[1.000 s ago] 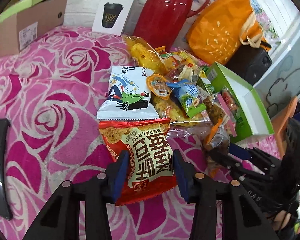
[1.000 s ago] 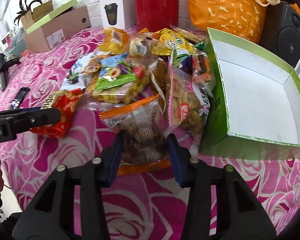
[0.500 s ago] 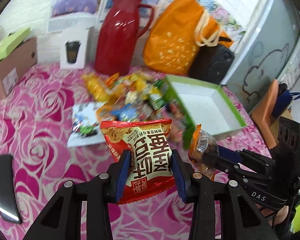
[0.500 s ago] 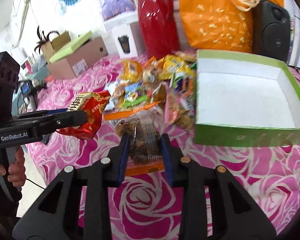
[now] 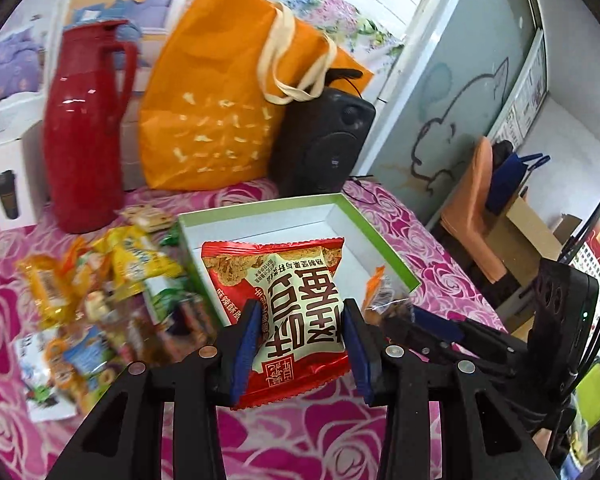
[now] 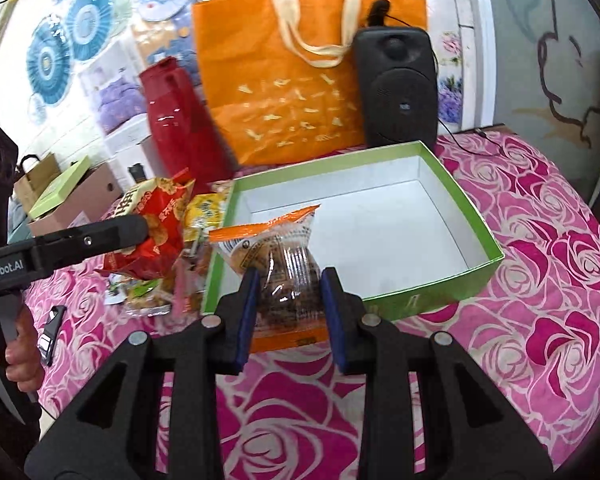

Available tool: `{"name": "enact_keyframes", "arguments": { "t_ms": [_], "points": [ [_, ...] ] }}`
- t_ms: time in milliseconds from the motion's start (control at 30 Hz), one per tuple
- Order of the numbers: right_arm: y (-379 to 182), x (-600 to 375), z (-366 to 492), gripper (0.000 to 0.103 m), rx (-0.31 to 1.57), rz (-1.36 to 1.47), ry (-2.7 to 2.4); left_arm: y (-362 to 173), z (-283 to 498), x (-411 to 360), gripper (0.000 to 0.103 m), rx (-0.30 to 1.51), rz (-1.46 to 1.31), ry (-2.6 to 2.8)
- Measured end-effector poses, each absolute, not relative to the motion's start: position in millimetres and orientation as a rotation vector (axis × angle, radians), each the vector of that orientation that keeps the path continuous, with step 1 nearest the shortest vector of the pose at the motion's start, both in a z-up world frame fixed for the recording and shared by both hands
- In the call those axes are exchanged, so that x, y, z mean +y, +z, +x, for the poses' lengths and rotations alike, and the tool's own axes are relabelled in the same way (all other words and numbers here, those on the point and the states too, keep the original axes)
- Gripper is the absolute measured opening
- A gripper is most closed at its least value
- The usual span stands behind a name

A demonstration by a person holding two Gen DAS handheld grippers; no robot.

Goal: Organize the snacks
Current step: 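Carry both bags over the green box and open both tools to drop them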

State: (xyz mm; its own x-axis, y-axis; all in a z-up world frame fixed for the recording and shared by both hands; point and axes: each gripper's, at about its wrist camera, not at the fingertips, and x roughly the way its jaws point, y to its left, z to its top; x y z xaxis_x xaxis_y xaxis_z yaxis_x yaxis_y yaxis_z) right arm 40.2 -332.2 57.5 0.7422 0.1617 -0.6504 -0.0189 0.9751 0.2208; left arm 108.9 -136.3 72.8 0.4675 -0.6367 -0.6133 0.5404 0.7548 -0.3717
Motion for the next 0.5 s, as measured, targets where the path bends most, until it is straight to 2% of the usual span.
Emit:
{"name": "enact_keyframes", "arguments": {
  "t_ms": [367,400,467,500],
  "points": [
    [20.6,-340.7,95.3,0.034,0.807,0.196,0.098,33.3,152.5,-170.7,0.042,0.888,-0.089,-0.714],
    [17.2,-339.3,98.4,0.035,0.814,0.184,0.097,31.3,154.3,-169.4,0.045,0.887,-0.089,-0.695],
    [12.2,-334.0,102.6,0.041,0.822,0.126,0.087,31.6,156.8,-165.3,0.067,0.875,-0.1,-0.658],
    [12.2,-331.4,103.2,0.062,0.818,0.102,0.08,33.8,157.4,-163.3,0.09,0.862,-0.095,-0.627]
  ]
}}
